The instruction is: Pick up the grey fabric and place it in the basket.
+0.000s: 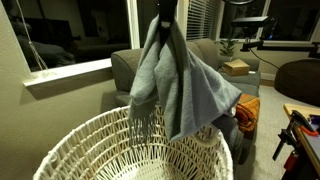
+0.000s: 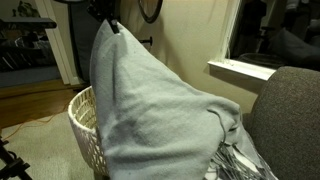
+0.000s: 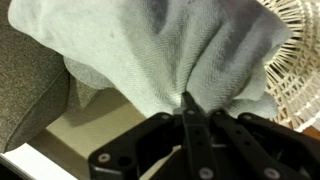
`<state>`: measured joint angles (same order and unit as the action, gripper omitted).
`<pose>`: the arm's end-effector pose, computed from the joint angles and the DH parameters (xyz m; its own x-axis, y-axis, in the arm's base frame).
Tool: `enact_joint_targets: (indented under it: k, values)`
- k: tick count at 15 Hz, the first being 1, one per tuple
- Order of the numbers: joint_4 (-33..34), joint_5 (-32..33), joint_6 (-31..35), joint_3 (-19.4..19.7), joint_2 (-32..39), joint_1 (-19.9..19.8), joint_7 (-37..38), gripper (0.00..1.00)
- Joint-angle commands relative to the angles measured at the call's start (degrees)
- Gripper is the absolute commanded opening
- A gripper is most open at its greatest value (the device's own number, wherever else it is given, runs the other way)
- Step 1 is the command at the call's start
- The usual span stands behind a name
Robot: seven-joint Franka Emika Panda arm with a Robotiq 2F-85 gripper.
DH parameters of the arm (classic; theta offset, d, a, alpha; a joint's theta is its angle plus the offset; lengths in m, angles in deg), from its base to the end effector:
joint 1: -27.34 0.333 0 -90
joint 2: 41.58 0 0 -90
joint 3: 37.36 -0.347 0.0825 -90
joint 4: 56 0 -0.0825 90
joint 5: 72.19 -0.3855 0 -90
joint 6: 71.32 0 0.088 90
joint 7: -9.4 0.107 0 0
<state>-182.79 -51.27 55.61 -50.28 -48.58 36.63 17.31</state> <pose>0.4822 0.1875 0.4729 0.8825 0.4530 0.1263 0.3959 -0.8606 0.3203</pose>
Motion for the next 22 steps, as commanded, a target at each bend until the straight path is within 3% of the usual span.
enact_joint_targets:
  k: [1,15,16,18,22]
  values:
    - [3.67,-0.77,-3.4,-1.35,0.9,1.89,-2.12,0.03]
    - [12.12,1.14,-4.4,-2.65,12.1,5.12,-4.24,0.03]
    - [12.66,1.11,-4.52,-2.52,12.93,5.27,-4.32,0.31]
    - [13.4,1.28,-4.49,-2.15,14.27,5.41,-4.34,0.37]
    - [13.72,1.96,-4.26,-0.9,15.33,4.96,-4.08,0.63]
